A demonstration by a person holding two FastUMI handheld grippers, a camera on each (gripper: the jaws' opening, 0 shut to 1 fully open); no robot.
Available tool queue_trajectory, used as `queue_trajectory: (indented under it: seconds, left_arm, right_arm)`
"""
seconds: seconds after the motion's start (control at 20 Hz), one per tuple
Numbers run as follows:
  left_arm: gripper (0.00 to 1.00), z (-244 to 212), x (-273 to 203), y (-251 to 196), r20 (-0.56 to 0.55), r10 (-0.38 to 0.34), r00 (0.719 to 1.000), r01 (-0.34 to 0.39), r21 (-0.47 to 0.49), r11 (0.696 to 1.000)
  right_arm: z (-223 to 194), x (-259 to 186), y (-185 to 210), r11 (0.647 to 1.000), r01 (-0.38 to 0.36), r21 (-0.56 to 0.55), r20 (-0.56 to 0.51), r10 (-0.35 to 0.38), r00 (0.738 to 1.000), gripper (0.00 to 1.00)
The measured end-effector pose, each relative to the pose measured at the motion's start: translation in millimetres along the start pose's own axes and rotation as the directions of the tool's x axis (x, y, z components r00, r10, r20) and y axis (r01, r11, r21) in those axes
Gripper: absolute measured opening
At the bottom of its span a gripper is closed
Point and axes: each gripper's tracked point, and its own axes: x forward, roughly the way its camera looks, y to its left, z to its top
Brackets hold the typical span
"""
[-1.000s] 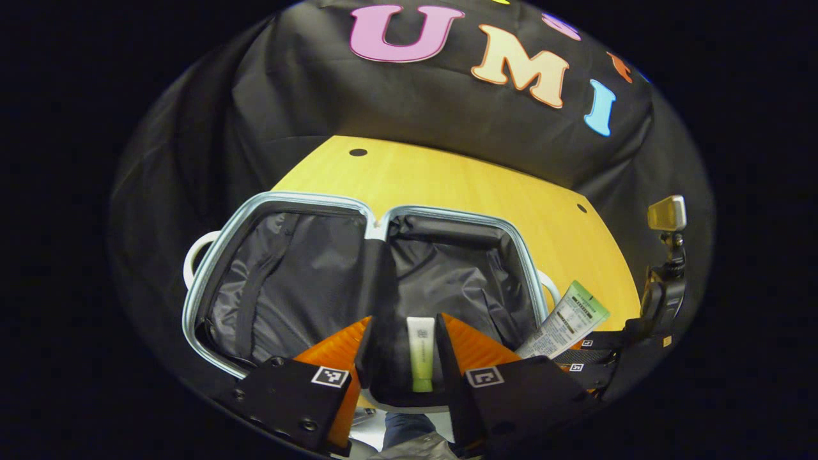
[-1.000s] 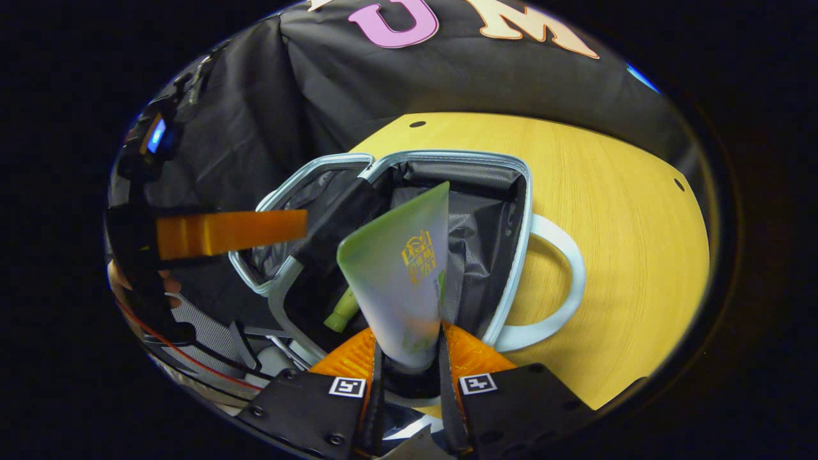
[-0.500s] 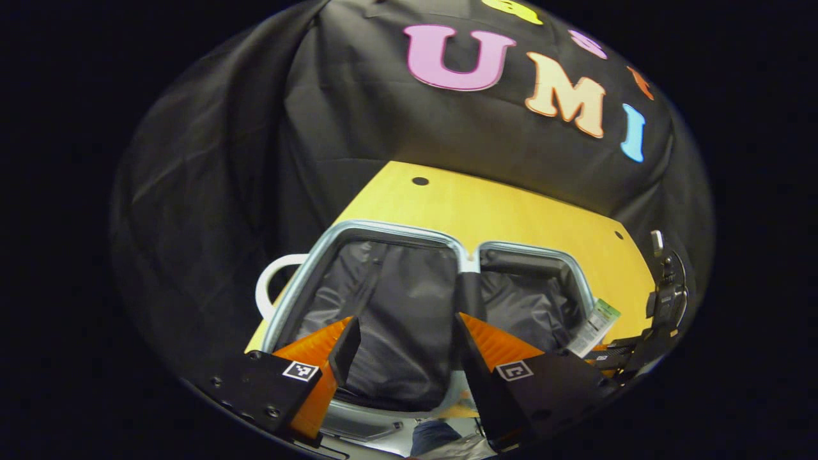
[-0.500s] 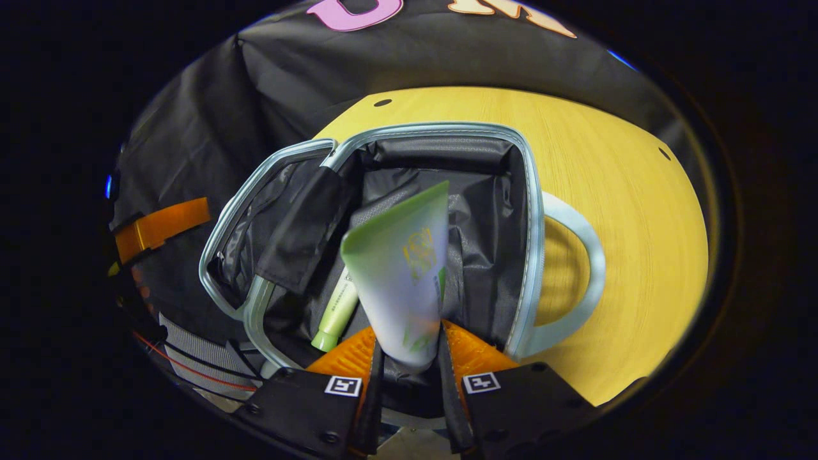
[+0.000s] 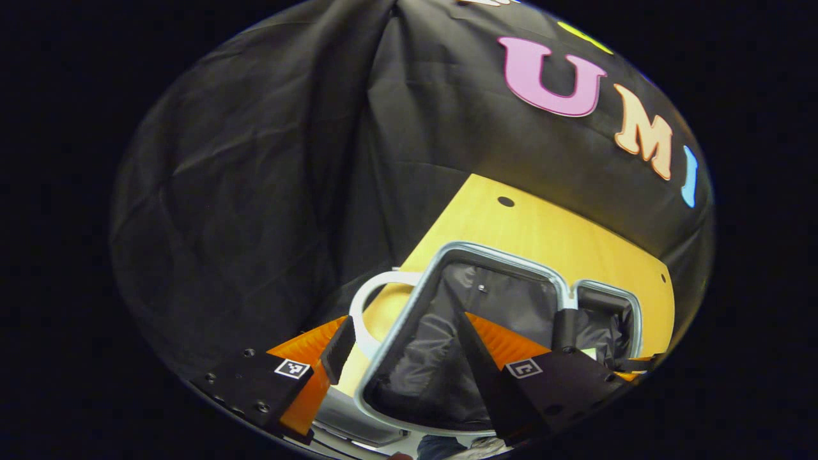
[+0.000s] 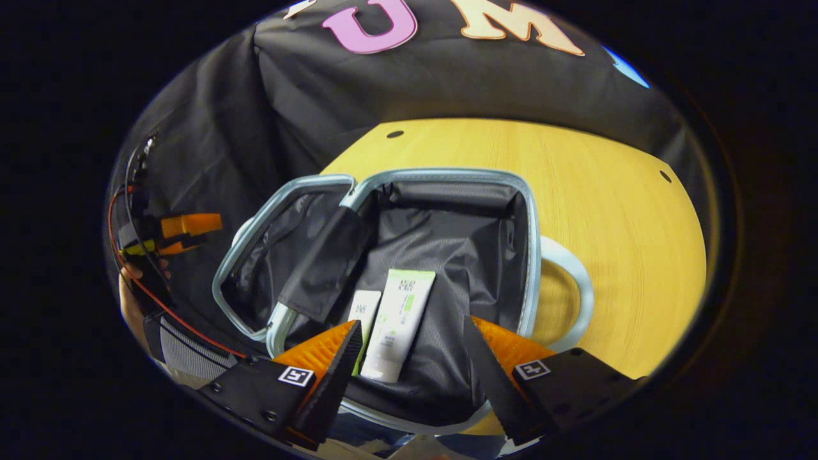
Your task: First open the suitcase, pack the skin care products into it, and then close the suitcase.
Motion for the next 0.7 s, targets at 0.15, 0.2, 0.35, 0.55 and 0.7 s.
queue_trajectory:
  seconds: [0.15,0.2,0.35,0.55,0.7]
  left_arm:
    - [0.95,-2.0,20.5,23.9,-0.020,0.039,0.999,-0.039,-0.014,0.999]
    - [0.95,-2.7,25.8,28.3,-0.032,0.044,0.999,-0.045,-0.027,0.999]
    - [0.95,-4.0,46.7,50.6,-0.064,0.062,0.996,-0.064,-0.034,0.997]
    - [0.90,-13.3,79.7,57.7,-0.133,0.048,0.990,-0.050,-0.011,0.999]
    - [0.77,-28.0,102.7,57.6,-0.206,0.026,0.978,-0.031,-0.018,0.999]
  right_arm:
    - [30.6,-11.6,-10.3,0.999,0.022,0.026,0.108,-0.024,0.994,0.98]
    - [38.8,-16.4,-11.8,0.999,0.019,0.044,0.136,-0.025,0.990,0.98]
    - [51.8,-23.4,-27.5,0.995,0.047,0.083,0.180,-0.061,0.982,0.98]
    - [49.8,-32.7,-55.6,0.988,0.122,0.098,0.195,-0.139,0.971,0.98]
    - [49.3,-43.1,-74.6,0.978,0.170,0.118,0.204,-0.192,0.960,0.98]
